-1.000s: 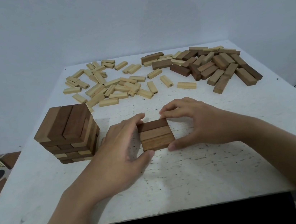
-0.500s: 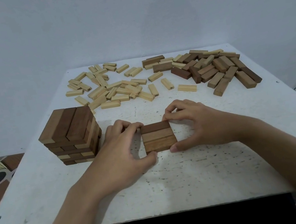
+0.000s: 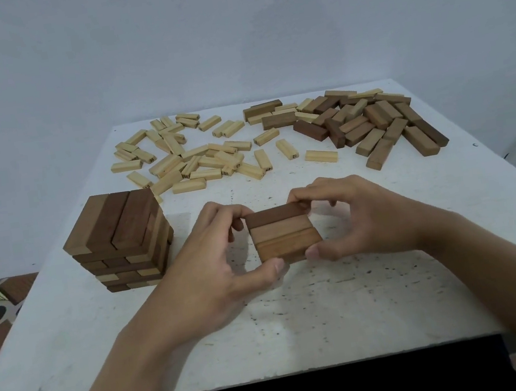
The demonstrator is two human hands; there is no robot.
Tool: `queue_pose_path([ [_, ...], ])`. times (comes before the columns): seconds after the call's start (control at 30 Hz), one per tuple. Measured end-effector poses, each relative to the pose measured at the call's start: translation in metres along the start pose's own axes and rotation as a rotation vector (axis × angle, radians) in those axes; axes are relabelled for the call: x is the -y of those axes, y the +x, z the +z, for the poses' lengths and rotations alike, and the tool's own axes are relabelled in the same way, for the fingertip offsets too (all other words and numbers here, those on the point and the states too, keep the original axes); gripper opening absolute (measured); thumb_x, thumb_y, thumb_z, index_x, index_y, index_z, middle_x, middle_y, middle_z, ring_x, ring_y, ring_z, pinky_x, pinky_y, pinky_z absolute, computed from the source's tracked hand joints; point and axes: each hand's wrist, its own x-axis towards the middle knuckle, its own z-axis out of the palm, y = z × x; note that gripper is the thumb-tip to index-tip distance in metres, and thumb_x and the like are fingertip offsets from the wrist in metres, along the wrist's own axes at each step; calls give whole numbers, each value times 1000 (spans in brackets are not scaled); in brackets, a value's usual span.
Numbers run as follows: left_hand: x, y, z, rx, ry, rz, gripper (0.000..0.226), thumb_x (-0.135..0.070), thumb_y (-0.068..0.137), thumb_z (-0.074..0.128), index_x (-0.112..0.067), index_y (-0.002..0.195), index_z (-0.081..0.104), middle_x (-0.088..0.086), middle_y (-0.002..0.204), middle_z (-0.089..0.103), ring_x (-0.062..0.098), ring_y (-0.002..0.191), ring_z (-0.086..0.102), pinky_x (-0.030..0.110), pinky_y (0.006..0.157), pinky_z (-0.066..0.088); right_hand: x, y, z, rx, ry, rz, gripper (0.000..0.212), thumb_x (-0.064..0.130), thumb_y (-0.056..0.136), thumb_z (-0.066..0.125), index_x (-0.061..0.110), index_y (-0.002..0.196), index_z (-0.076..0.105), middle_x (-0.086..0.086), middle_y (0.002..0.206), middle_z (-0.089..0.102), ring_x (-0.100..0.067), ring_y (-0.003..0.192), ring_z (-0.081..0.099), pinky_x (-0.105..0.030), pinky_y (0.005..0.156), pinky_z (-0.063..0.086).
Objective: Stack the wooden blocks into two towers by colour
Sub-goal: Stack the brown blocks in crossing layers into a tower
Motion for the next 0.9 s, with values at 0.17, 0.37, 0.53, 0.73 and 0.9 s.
queue_pose_path([
  [0.17, -22, -8, -13, -111, -12, 91, 56, -72, 68, 61, -45, 115, 48, -21, 107, 43, -1, 98, 47, 7, 74, 36, 11, -5, -9, -190, 66, -139, 53, 46, 76, 76, 16, 120, 67, 6, 102, 66, -13, 98, 55, -30, 80, 43],
  [0.37, -50, -18, -39, -209, 101, 190, 62, -75, 69, 60, -44, 121, 49, -25, 111, 43, 1, 103, 48, 6, 79, 36, 37, -2, -21, -294, 219, -258, 52, 35, 70, 77, 13, 116, 69, 4, 98, 65, -20, 92, 54, -47, 80, 43],
  [0.53, -57, -23, -70, -248, 166, 277, 63, -71, 69, 64, -40, 123, 52, -25, 109, 44, -9, 82, 51, 4, 71, 37, 60, 11, -26, -350, 220, -290, 59, 36, 68, 81, 14, 121, 67, -2, 103, 67, -22, 94, 56, -49, 81, 44],
  [0.73, -44, -27, -117, -247, 313, 313, 63, -71, 71, 63, -40, 124, 53, -27, 114, 46, -3, 107, 50, 1, 82, 32, 92, 37, -23, -361, 118, -320, 56, 39, 69, 84, 18, 118, 68, 0, 100, 66, -23, 99, 60, -47, 88, 46],
  [0.9, -8, -24, -159, -160, 316, 212, 62, -78, 66, 64, -50, 121, 52, -25, 119, 51, 9, 120, 49, 26, 94, 36, 117, 68, -5, -307, 9, -229, 59, 51, 67, 85, 27, 118, 67, 10, 103, 64, -13, 107, 58, -36, 97, 45],
])
